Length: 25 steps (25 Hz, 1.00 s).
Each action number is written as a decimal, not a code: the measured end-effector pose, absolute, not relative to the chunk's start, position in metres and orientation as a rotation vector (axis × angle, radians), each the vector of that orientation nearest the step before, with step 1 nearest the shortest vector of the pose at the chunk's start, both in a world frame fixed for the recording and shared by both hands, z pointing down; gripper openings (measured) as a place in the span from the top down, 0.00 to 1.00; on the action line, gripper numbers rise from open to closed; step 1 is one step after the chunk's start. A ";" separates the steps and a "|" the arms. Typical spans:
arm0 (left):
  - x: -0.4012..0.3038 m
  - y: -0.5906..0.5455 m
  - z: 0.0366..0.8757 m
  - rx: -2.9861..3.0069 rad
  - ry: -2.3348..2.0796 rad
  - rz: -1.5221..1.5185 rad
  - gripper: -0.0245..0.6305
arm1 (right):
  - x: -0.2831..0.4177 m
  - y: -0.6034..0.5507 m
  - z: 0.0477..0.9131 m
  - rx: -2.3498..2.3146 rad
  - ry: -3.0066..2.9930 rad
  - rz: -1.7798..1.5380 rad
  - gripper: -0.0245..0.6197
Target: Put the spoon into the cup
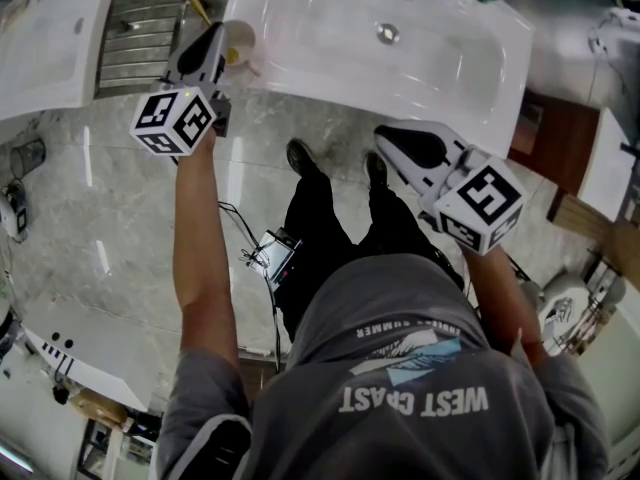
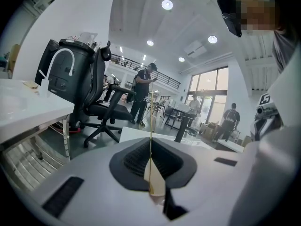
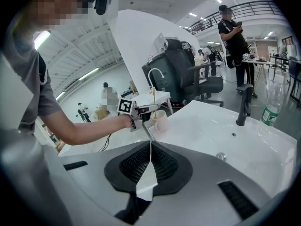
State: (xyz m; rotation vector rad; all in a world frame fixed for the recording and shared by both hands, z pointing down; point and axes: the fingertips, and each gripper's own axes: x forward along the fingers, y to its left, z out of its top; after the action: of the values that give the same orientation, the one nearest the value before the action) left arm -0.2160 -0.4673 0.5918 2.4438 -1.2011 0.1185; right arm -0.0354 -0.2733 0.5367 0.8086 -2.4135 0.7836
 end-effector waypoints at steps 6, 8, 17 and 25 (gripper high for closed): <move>-0.219 -0.468 0.596 2.418 -1.201 0.099 0.90 | -0.036 -0.273 0.536 0.804 -2.415 0.780 0.91; -0.220 -0.469 0.597 2.415 -1.208 0.104 0.88 | -0.036 -0.273 0.536 0.801 -2.415 0.781 0.91; -0.233 -0.474 0.588 2.413 -1.282 0.132 0.77 | -0.040 -0.275 0.530 0.784 -2.436 0.761 0.91; -0.249 -0.467 0.566 2.413 -1.372 0.161 0.64 | -0.043 -0.272 0.513 0.749 -2.470 0.713 0.91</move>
State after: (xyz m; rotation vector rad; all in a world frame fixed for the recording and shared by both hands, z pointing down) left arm -0.2488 -0.4666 0.5655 2.4135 -1.3723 0.1615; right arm -0.0432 -0.2722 0.5131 0.7488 -2.4697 0.7125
